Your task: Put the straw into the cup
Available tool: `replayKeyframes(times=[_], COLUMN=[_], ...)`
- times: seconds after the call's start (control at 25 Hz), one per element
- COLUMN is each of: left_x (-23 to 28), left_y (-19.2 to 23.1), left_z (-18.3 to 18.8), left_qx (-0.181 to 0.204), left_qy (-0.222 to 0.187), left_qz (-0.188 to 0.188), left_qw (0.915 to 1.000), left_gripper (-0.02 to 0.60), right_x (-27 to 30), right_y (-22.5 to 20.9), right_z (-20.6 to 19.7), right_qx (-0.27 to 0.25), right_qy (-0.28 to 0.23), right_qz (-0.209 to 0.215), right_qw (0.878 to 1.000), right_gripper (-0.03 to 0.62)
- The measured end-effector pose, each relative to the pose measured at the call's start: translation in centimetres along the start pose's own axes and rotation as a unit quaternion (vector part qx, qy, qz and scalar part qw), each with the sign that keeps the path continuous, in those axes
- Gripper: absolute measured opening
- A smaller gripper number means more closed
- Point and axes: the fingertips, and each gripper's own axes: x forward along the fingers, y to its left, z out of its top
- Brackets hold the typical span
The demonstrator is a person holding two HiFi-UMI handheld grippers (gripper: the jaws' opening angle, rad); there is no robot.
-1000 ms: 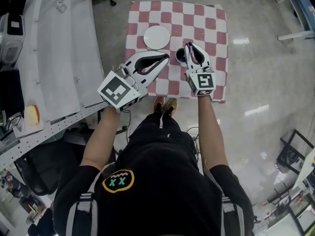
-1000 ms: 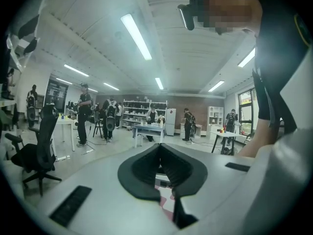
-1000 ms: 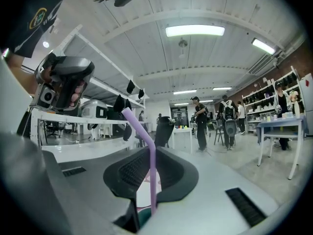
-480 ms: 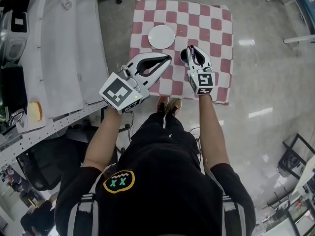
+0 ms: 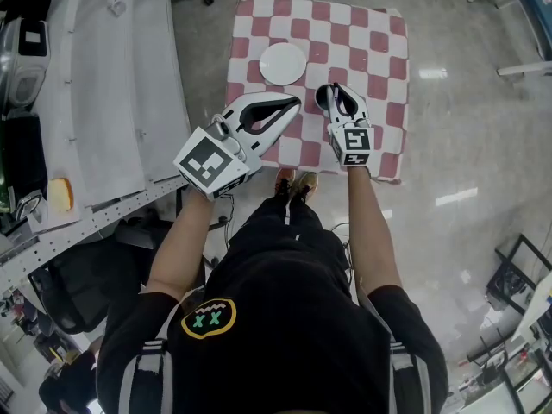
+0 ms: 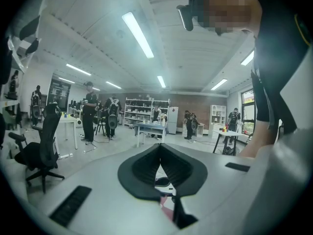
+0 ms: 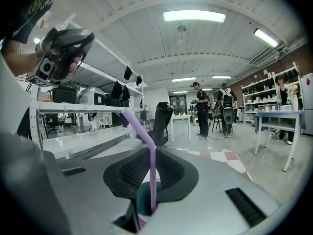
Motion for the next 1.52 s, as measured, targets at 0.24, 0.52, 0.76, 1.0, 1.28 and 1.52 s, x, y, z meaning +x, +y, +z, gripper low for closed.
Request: replayKeyframes(times=[0.24,0.52,0.76,1.0,1.28,1.52], left_x=[0.1,-0.1,-0.2,-0.4,-0.8,-1.1], left_y=[-0.3,-0.3,-0.8,-0.9,-0.6,-0.6], left_z=[0.4,-0.1,0.3,0.3,-0.4,-0.5], left_qx=[-0.002,0.004,0.003,0.003,0.021,0.014], left_qy=[-0.005,0.003,-0.004,-0.004,0.001,0.006], left_qz=[-0.003,0.0,-0.009,-0.007,-0.009,0.002], left_qw=[1.0,1.0,0.9999,1.0,0.9997,0.9999], left_gripper=[0.017,0.017,0.017,0.017,0.017,0.017], right_x=[-0.3,-0.6,-0.9,-0.9,-1.1,-1.8], right_y=[0.1,0.1,0.0,0.1,0.4,1.1], right_z=[-1.6,-3.2,-4.0,-3.8,-3.1,-0.2], right_qx=[0.005,0.013,0.018,0.019,0.015,0.002], right_qy=[0.018,0.038,0.045,0.047,0.049,0.019], right_qz=[-0.001,-0.005,-0.009,-0.011,-0.003,0.0], right_qw=[1.0,0.999,0.999,0.999,0.999,1.0], right_gripper=[0.057,0.058,0.058,0.06,0.105,0.128])
